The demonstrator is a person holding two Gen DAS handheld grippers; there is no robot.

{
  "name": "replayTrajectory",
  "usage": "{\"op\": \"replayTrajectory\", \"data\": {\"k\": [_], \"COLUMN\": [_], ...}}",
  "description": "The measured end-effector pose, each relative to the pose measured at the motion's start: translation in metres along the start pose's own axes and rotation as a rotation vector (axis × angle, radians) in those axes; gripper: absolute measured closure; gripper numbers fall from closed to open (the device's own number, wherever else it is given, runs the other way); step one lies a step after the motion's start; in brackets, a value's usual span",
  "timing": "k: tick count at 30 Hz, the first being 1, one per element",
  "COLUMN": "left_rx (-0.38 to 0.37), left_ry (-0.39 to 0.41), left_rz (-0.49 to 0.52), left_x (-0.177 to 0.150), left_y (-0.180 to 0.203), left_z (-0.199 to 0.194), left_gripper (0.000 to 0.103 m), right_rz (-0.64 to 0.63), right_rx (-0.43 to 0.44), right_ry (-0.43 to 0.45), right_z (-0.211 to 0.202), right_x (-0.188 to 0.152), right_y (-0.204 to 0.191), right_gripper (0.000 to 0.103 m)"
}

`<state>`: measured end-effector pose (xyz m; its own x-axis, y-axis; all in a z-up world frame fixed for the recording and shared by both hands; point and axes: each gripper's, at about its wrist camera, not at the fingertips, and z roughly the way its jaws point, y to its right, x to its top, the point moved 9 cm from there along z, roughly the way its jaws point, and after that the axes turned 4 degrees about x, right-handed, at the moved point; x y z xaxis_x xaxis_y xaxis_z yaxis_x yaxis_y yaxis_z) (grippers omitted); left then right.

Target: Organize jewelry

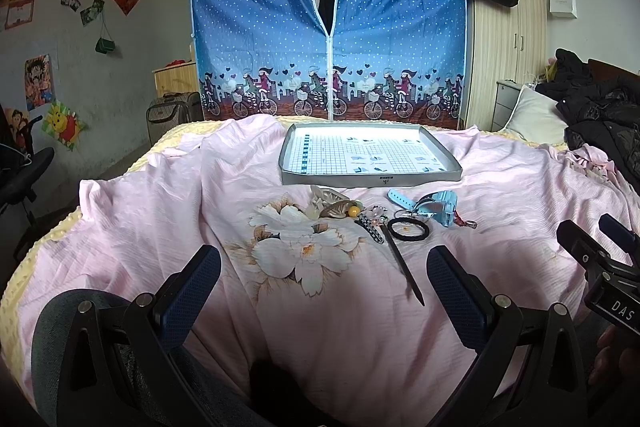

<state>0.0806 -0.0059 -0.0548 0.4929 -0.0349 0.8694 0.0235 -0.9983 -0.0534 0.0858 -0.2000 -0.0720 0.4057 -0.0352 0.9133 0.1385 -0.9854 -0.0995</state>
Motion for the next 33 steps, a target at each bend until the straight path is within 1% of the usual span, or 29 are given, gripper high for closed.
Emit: {"op": "replayTrajectory", "data": {"k": [3,5,6,9,12,14,18,20,22,23,24,25,26,27,28,29,30,31,32,33], "left_rx": [0.004,-0.003,-0.022,-0.078,-0.155,-0.185,-0.233,-0.251,-0.261,-0.273,-0.285,-0.293,-0.298,-0.311,-0.327,-0.339,-0.345,-0.355,-0.364,-0.378], "left_ry": [-0.020,-0.061,-0.104,-0.204,-0.313,-0.370,-0.457,-0.492,-0.520,-0.537,-0.557,-0.579,-0.590,-0.603,-0.612,-0.616,-0.617,-0.618,-0.620,-0.625], "left_rz": [-0.007,-0.025,-0.042,-0.056,-0.075,-0.084,-0.082,-0.056,-0.041,-0.044,-0.050,-0.056,-0.061,-0.071,-0.077,-0.072,-0.064,-0.049,-0.038,-0.028], "left_x": [-0.001,-0.004,-0.007,-0.010,-0.010,-0.010,-0.009,-0.006,-0.004,-0.004,-0.003,-0.002,-0.001,0.001,0.005,0.008,0.010,0.012,0.013,0.013], "left_y": [-0.001,-0.004,-0.004,-0.003,0.001,0.003,0.008,0.012,0.011,0.012,0.012,0.012,0.013,0.013,0.014,0.015,0.017,0.019,0.021,0.025], "left_z": [0.003,0.011,0.017,0.033,0.052,0.063,0.083,0.095,0.106,0.112,0.117,0.125,0.131,0.137,0.145,0.152,0.155,0.161,0.164,0.169], "left_gripper": [0.002,0.002,0.002,0.002,0.002,0.003,0.003,0.008,0.013,0.019,0.023,0.032,0.037,0.040,0.045,0.050,0.053,0.058,0.064,0.067], "right_rz": [0.005,0.010,0.011,-0.002,-0.017,-0.024,0.081,0.115,0.124,0.123,0.121,0.116,0.109,0.103,0.094,0.080,0.067,0.048,0.028,0.010], "right_rx": [-0.004,0.014,0.025,0.063,0.143,0.181,0.272,0.286,0.295,0.307,0.320,0.334,0.346,0.361,0.376,0.395,0.408,0.425,0.438,0.447], "right_ry": [-0.025,-0.070,-0.092,-0.166,-0.252,-0.296,-0.422,-0.472,-0.496,-0.509,-0.521,-0.535,-0.549,-0.563,-0.576,-0.590,-0.598,-0.609,-0.618,-0.622], "right_z": [0.004,0.009,0.013,0.025,0.037,0.045,0.069,0.082,0.091,0.097,0.101,0.107,0.113,0.118,0.123,0.128,0.132,0.138,0.144,0.148], "right_x": [0.005,0.000,0.002,0.003,0.004,0.007,0.008,0.009,0.010,0.011,0.011,0.010,0.009,0.007,0.006,0.004,0.003,0.002,0.001,0.000], "right_y": [-0.003,-0.003,-0.004,-0.006,-0.008,-0.005,0.007,0.015,0.020,0.020,0.019,0.016,0.012,0.009,0.004,-0.003,-0.008,-0.016,-0.023,-0.029], "right_gripper": [0.000,0.000,0.000,0.000,0.000,0.000,0.000,0.000,0.002,0.007,0.016,0.020,0.026,0.031,0.034,0.041,0.045,0.048,0.052,0.057]}}
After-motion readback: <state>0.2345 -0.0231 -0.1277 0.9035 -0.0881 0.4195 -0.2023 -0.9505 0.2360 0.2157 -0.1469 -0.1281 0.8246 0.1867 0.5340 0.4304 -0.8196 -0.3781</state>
